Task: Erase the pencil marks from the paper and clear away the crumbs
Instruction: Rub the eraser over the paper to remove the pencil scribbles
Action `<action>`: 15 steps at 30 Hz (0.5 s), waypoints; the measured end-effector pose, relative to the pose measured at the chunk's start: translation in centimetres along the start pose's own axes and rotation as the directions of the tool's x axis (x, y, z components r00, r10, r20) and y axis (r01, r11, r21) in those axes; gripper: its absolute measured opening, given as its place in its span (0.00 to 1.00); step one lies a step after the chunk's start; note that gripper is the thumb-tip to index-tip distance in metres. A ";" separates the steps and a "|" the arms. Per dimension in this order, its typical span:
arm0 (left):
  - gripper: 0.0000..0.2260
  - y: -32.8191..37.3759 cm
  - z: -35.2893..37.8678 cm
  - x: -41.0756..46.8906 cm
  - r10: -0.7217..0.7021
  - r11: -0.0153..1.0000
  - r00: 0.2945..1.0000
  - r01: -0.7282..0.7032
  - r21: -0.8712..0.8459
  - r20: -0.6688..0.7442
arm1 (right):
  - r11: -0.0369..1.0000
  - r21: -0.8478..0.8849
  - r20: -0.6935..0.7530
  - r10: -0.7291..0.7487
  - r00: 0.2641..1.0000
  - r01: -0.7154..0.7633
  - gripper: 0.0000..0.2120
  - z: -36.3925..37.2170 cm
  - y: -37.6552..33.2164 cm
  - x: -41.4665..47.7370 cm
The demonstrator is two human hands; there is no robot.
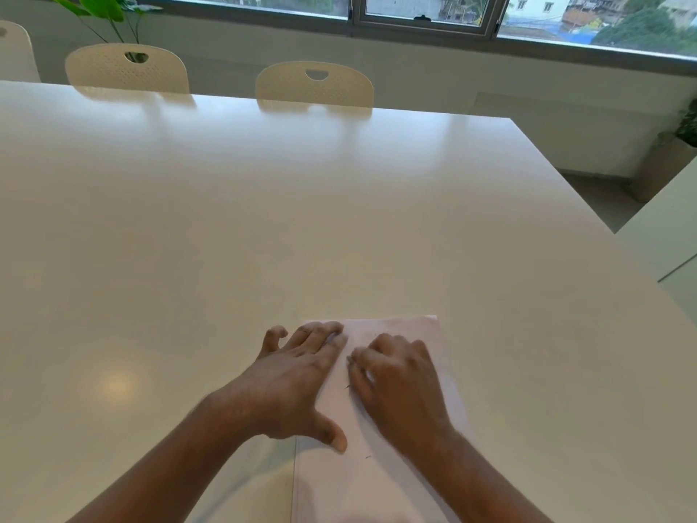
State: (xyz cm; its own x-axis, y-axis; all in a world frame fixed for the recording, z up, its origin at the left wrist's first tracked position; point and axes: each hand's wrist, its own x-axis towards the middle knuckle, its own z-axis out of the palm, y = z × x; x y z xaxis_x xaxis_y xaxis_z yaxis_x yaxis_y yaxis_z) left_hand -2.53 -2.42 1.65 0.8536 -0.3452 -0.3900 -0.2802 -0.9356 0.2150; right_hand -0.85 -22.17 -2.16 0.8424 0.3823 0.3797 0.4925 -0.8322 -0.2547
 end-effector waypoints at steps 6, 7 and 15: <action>0.63 -0.4 0.3 0.0 0.019 1.000 1.000 -0.019 -0.020 -0.001 | 0.980 -0.090 -0.071 0.171 0.983 -0.177 0.08 -0.4 3.5 1.9; 0.63 -0.4 0.4 0.0 0.022 0.999 1.000 -0.022 -0.023 0.001 | 0.978 -0.082 -0.070 0.184 0.981 -0.189 0.08 -0.4 3.4 1.9; 0.63 -0.7 0.6 0.3 0.034 0.999 0.999 -0.034 -0.007 0.019 | 0.995 -0.086 -0.049 0.053 0.997 -0.057 0.09 0.1 1.2 -0.1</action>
State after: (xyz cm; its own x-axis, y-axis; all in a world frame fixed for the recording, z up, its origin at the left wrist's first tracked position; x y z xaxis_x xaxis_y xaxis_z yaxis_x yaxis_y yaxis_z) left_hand -2.29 -1.89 0.86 0.8351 -0.3782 -0.3994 -0.3060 -0.9228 0.2341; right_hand -0.27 -23.18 -2.59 0.8559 0.3174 0.4083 0.4226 -0.8843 -0.1984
